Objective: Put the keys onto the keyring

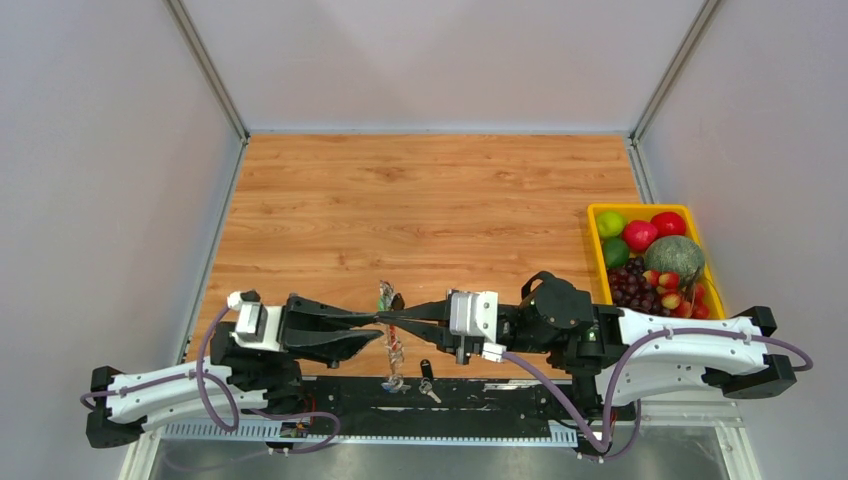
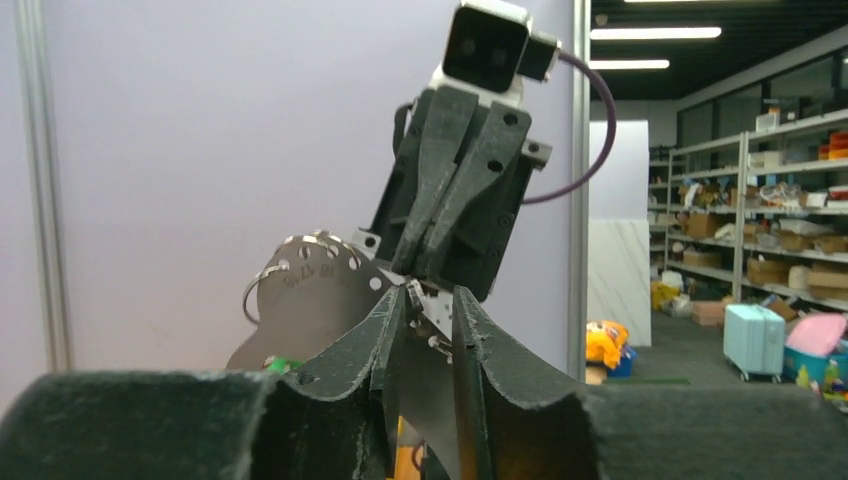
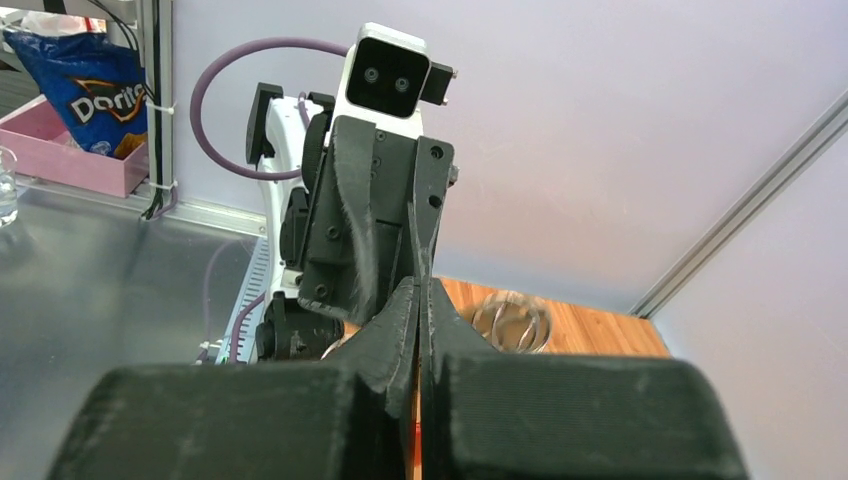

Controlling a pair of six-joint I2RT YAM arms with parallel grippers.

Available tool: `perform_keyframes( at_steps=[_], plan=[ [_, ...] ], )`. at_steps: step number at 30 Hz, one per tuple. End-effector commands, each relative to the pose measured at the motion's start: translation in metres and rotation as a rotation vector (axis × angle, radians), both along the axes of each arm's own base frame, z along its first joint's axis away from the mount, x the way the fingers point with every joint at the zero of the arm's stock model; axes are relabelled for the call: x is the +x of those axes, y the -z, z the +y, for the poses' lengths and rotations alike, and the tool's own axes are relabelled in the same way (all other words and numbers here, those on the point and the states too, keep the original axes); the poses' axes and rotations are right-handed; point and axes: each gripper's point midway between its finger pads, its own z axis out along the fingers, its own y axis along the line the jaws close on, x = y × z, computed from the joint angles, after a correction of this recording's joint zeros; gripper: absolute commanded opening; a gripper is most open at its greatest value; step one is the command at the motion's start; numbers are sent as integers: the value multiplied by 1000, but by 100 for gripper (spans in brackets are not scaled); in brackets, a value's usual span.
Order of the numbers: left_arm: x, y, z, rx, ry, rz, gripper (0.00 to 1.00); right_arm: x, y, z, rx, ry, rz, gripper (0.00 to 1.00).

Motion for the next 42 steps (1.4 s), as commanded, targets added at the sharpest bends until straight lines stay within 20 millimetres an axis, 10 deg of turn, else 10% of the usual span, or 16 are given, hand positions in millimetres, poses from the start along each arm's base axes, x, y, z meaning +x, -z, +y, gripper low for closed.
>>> perform_keyframes(
  at_steps=[1, 6, 12, 25, 31, 42],
  plan=[
    [-2, 20, -21, 131, 39, 20, 32, 2, -10, -3, 21, 10, 27, 0],
    [-2, 20, -26, 165, 42, 19, 31, 1, -9, -5, 6, 10, 38, 0],
    [3, 24, -29, 188, 24, 32, 2, 2, -6, -9, 0, 16, 50, 0],
    [8, 23, -15, 163, -16, 55, 0, 7, 14, -39, -79, 54, 125, 1],
    [3, 15, -4, 93, -7, 39, 0, -1, 31, -47, -146, 11, 127, 32],
    [-9, 4, 8, -33, 41, -14, 0, -16, 30, -29, -162, -80, 21, 40]
  ],
)
